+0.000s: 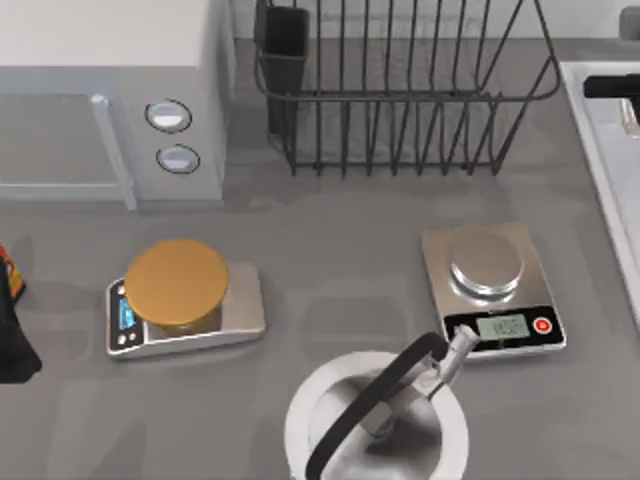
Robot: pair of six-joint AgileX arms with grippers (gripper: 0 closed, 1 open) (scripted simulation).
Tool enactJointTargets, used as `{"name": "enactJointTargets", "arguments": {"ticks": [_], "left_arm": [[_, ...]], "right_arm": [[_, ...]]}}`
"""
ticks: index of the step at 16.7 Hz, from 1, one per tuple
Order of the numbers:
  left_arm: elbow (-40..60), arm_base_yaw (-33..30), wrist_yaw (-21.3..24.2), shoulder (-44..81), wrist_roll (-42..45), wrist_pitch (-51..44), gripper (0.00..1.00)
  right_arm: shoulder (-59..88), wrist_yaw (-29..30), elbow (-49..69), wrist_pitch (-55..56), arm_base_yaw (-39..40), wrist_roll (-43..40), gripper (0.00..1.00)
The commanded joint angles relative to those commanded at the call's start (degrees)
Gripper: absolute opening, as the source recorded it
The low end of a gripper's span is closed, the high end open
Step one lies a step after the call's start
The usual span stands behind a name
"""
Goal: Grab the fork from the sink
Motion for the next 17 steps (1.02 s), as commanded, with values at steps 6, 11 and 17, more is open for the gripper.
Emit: {"name": "enactJointTargets", "arguments": {"ticks": [6, 11, 17], "left_arm": [[0.0, 0.0, 0.0, 0.0, 0.0, 0.0, 1.0], [0.0, 0.0, 0.0, 0.0, 0.0, 0.0, 1.0], [0.0, 0.0, 0.0, 0.0, 0.0, 0.0, 1.0]], "right_arm": [[-12.61, 0.07, -12.59, -1.23, 10.57, 10.3, 0.0], [-12.48, -0.07, -12.65, -0.97, 10.43, 10.41, 0.0], [-11.07, 0.01, -23.16, 11.19, 10.63, 10.51, 0.0]]}}
